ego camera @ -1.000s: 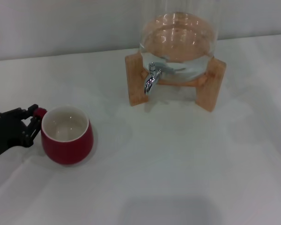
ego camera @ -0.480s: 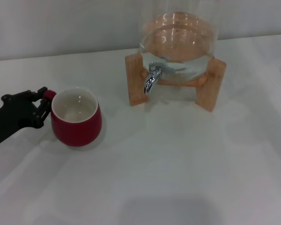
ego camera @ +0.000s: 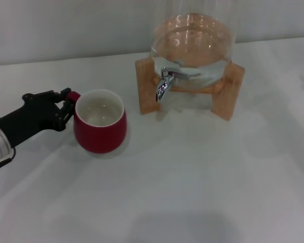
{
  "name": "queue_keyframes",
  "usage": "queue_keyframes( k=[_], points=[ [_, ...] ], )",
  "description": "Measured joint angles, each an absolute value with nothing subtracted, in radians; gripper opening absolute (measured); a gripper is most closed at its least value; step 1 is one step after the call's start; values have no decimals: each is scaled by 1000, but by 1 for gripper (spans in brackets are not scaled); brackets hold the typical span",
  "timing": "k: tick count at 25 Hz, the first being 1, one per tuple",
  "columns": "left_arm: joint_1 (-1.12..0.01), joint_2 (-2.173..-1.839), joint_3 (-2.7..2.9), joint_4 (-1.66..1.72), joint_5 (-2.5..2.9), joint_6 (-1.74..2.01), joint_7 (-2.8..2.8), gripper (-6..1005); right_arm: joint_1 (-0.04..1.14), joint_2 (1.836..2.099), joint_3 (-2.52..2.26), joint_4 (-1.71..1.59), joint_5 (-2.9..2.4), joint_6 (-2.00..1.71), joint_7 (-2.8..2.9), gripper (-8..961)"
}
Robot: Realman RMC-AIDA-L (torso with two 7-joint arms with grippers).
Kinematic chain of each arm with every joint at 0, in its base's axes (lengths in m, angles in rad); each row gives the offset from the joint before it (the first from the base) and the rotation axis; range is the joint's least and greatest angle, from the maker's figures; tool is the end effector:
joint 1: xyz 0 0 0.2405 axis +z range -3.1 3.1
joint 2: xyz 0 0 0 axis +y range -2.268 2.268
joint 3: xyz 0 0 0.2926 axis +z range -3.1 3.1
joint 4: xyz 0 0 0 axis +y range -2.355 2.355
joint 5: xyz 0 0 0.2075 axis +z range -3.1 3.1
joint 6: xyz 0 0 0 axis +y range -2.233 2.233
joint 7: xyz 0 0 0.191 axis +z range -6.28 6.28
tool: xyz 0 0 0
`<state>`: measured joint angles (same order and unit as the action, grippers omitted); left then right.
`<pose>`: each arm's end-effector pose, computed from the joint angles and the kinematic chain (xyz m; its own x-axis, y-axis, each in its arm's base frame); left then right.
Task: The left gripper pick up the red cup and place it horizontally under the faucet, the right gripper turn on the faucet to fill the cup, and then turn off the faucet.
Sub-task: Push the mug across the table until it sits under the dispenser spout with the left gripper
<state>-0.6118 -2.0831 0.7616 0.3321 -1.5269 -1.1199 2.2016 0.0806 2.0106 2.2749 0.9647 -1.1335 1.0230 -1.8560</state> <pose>-0.2784 0.4211 -0.0869 0.8068 0.1803 0.5626 0.4895 -0.7372 -0.4658 0.3772 0.3494 0.1346 0.6399 -0.0254 -0.7680 -0.7525 -0.2230 -0.6196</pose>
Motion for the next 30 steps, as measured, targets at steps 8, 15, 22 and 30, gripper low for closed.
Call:
queue_keyframes(
  k=[8,15,22,30],
  points=[
    [-664,-2084,870,330,-1531,-1084,2123,192,82,2011,2275,965,-1134,1032,-1860,631],
    [-691,-2083,901,335,-1525,-1074,2063,191,83,2011,2275,965,-1134,1042,-1862,631],
    [-706,-2084,974,336,-1524,-1029,2042,191,83,2011,2275,963,-1134,1043,-1865,631],
    [-704,-2085,996,332,-1524,-1013,2031,191,82,2011,2275,962,-1134,1043,-1866,631]
  ],
)
